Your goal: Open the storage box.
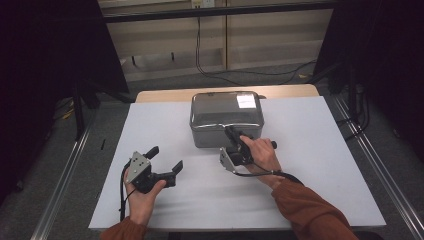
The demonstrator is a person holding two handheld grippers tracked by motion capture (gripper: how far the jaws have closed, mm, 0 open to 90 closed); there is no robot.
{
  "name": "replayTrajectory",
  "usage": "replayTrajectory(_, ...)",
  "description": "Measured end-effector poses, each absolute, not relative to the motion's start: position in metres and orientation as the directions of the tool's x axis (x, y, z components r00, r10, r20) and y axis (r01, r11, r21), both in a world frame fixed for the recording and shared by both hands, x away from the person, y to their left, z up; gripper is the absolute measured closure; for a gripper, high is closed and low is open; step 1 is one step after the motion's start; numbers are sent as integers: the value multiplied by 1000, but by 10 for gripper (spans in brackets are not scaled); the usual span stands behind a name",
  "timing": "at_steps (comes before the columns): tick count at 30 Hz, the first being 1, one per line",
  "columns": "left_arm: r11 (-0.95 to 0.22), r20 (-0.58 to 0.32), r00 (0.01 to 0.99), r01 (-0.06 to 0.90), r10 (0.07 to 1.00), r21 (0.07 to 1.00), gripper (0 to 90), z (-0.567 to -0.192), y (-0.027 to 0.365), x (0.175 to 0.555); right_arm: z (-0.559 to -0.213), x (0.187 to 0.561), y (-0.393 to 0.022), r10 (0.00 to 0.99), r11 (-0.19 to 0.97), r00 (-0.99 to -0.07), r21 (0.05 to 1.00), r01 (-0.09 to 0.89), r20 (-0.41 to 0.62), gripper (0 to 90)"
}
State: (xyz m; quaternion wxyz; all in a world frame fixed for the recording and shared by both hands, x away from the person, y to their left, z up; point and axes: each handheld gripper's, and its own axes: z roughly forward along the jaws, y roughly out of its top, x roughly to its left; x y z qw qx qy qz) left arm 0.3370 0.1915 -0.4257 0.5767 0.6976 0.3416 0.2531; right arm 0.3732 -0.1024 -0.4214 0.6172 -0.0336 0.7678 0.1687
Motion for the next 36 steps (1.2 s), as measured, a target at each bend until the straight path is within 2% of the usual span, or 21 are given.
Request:
replayTrajectory(6,-107,-35,667,171,744,979,9,-425,186,343,-416,374,-103,172,937,-238,233,-260,-956,803)
replayTrajectory(27,-81,-27,658,132,752,988,5,-413,175,376,-403,378,-105,205,927,-229,264,-267,-952,807)
replayTrajectory(36,-92,-2,679,102,734,990,32,-410,160,395,-397,379,-105,225,922,-227,282,-266,-948,807)
